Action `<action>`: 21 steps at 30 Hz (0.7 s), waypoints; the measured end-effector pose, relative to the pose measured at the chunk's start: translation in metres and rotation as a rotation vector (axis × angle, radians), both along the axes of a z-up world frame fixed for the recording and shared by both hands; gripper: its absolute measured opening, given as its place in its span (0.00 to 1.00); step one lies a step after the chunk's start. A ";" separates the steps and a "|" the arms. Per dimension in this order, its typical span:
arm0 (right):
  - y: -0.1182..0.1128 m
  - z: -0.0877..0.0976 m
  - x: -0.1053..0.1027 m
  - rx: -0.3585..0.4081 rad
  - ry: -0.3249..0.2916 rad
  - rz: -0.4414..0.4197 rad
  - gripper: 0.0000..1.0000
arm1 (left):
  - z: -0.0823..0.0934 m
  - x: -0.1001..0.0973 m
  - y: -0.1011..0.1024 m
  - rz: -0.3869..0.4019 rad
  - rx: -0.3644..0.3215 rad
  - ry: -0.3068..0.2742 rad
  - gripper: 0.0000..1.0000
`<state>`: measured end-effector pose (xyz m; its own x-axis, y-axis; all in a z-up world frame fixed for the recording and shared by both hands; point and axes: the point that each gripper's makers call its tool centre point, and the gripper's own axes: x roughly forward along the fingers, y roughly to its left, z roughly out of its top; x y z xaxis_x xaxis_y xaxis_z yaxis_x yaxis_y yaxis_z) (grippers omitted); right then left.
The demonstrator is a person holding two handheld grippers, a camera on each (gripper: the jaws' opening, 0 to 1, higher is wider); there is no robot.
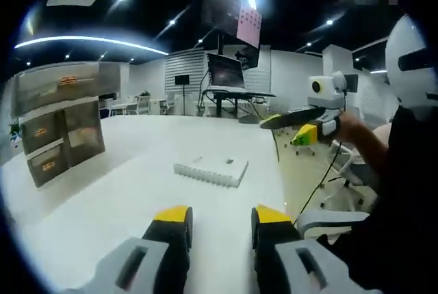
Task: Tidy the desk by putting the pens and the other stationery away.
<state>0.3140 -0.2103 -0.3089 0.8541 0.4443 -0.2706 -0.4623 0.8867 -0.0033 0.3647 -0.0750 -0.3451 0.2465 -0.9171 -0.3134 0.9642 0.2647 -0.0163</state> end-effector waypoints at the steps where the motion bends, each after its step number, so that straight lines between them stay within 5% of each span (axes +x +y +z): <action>1: 0.000 0.000 0.000 -0.001 0.000 0.001 0.60 | -0.001 0.000 -0.003 -0.004 0.005 -0.002 0.34; 17: -0.009 -0.005 -0.005 0.000 -0.001 -0.006 0.59 | -0.015 -0.004 -0.047 -0.054 0.069 -0.030 0.25; 21: -0.014 -0.007 -0.008 -0.002 -0.002 -0.013 0.59 | -0.023 0.004 -0.050 -0.028 0.142 -0.095 0.22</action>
<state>0.3062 -0.2245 -0.3155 0.8605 0.4325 -0.2693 -0.4506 0.8927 -0.0061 0.3683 -0.1251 -0.3684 0.2561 -0.8723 -0.4165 0.9666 0.2307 0.1113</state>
